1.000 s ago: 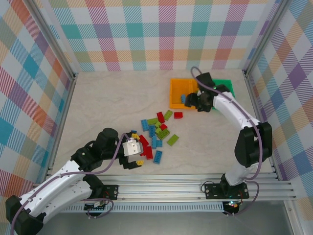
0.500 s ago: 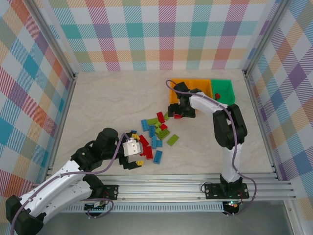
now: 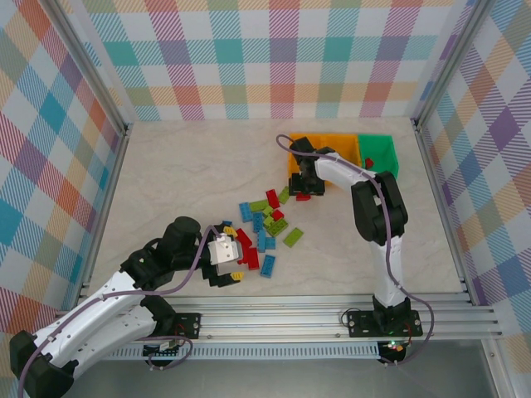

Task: Sort the legos into containers by color

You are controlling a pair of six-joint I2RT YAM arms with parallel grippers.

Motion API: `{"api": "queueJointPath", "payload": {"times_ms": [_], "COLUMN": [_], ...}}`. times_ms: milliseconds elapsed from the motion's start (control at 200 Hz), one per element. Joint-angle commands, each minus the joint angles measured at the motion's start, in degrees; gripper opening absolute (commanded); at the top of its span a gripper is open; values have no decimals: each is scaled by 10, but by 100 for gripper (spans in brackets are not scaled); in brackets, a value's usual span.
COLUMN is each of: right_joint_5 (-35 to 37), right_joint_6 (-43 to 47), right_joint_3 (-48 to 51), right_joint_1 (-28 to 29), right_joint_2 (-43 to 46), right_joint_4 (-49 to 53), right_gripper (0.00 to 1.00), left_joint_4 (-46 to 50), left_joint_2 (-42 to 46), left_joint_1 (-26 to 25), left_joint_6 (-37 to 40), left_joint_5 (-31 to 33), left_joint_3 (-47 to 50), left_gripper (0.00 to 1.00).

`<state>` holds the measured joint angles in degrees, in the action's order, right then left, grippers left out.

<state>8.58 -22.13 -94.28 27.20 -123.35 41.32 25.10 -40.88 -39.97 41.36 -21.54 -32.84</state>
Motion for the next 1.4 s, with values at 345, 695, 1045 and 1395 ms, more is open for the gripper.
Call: {"api": "queueJointPath", "payload": {"times_ms": [345, 695, 1045, 1395], "right_joint_5": [44, 67, 20, 16], "right_joint_6": [-16, -43, -82, -69], "right_joint_3": [35, 22, -100, -124], "right_joint_1": [-19, -194, -296, -301], "right_joint_2": [130, 184, 38, 28], "right_joint_4": [9, -40, 9, 34], "right_gripper": [45, 44, 43, 66], "left_joint_4": [-6, -16, -15, -38], "left_joint_2": [11, 17, 16, 5], "left_joint_1": [5, 5, 6, 8], "left_joint_6": [-4, -7, -7, -15], "left_joint_5": [-7, -2, 11, 10], "left_joint_3": [1, 5, 8, 13], "left_gripper": [100, 100, 100, 100]}}
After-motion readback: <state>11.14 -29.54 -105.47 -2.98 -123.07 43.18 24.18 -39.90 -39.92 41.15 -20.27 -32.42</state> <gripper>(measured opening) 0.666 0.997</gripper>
